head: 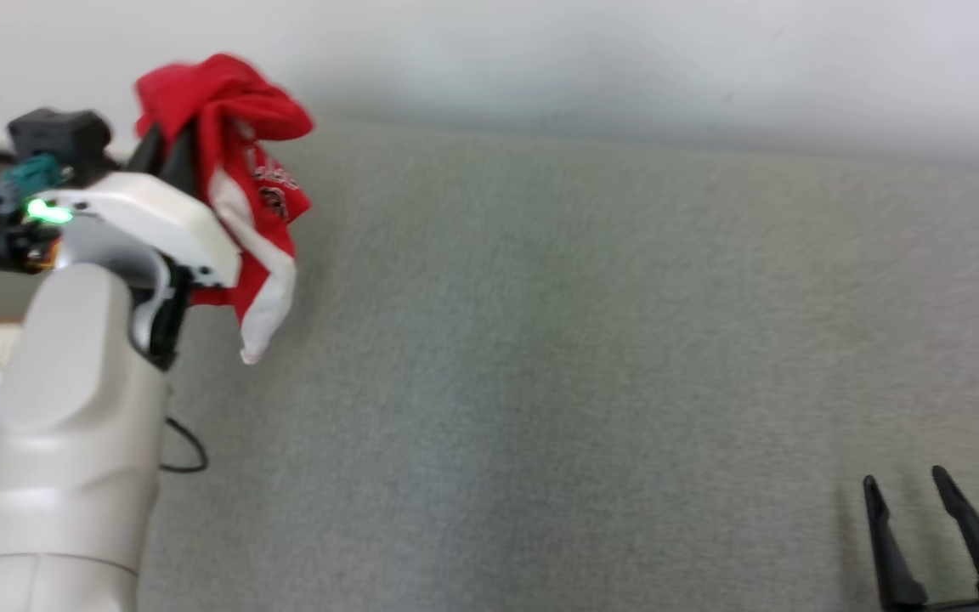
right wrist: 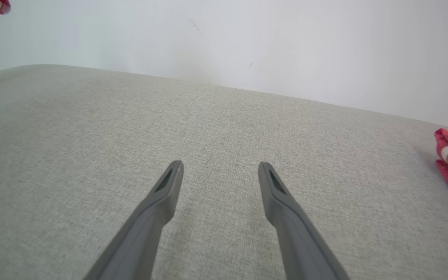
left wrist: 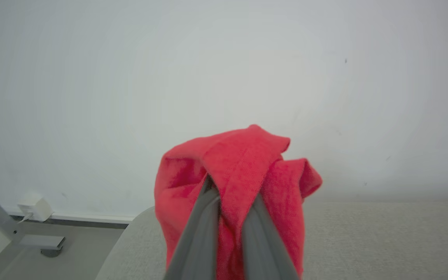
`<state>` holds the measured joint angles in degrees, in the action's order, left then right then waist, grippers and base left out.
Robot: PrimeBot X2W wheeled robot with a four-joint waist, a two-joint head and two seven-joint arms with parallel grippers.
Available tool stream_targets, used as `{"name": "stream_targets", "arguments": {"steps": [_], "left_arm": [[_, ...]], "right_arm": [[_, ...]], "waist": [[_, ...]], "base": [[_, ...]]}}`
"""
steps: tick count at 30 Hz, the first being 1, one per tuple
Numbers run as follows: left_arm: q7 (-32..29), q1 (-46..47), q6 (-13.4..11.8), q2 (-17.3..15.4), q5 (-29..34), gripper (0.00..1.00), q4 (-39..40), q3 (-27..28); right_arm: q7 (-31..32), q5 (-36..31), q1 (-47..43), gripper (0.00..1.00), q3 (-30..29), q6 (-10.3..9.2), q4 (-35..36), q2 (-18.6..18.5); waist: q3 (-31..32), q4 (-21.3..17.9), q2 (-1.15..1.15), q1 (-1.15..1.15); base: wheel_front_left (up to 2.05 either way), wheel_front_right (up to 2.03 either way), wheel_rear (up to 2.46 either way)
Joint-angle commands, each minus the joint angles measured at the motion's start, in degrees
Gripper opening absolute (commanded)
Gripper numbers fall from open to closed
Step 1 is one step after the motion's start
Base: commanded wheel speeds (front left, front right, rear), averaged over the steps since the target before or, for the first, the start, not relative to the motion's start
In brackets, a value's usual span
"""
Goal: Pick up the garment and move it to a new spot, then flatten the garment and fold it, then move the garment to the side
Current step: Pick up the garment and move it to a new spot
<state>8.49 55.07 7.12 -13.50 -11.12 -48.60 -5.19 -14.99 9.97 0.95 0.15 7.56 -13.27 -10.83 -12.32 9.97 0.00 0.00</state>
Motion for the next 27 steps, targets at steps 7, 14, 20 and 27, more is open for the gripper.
{"name": "stream_targets", "arguments": {"steps": [7,14,20,27], "left_arm": [[-8.36,-9.04,0.38,2.72,-6.43,0.00,21.45,-7.66],[-16.74,-20.69,0.07,7.91,-13.39,0.00,42.62,-13.49],[-18.74,-27.42,-1.63,10.20,-17.51,0.00,49.15,-21.32],[-17.11,-31.01,-5.47,10.47,-24.61,0.00,45.67,-27.06]], "right_arm": [[-0.17,0.00,-0.17,1.00,0.86,-0.16,-0.66,2.90],[-0.19,0.00,0.09,1.00,1.07,-0.16,-0.63,3.70],[-0.18,0.33,1.41,1.00,1.79,-0.16,-0.55,3.87],[-0.19,0.67,2.58,1.00,2.09,-0.16,-1.03,3.95]], "waist": [[8.78,-8.44,0.00,0.00],[9.08,-13.76,0.00,0.00],[7.35,-17.96,0.00,0.00],[5.94,-22.82,0.00,0.00]], "base": [[0.00,0.00,0.00],[0.00,0.00,0.00],[0.00,0.00,0.00],[0.00,0.00,0.00]]}}
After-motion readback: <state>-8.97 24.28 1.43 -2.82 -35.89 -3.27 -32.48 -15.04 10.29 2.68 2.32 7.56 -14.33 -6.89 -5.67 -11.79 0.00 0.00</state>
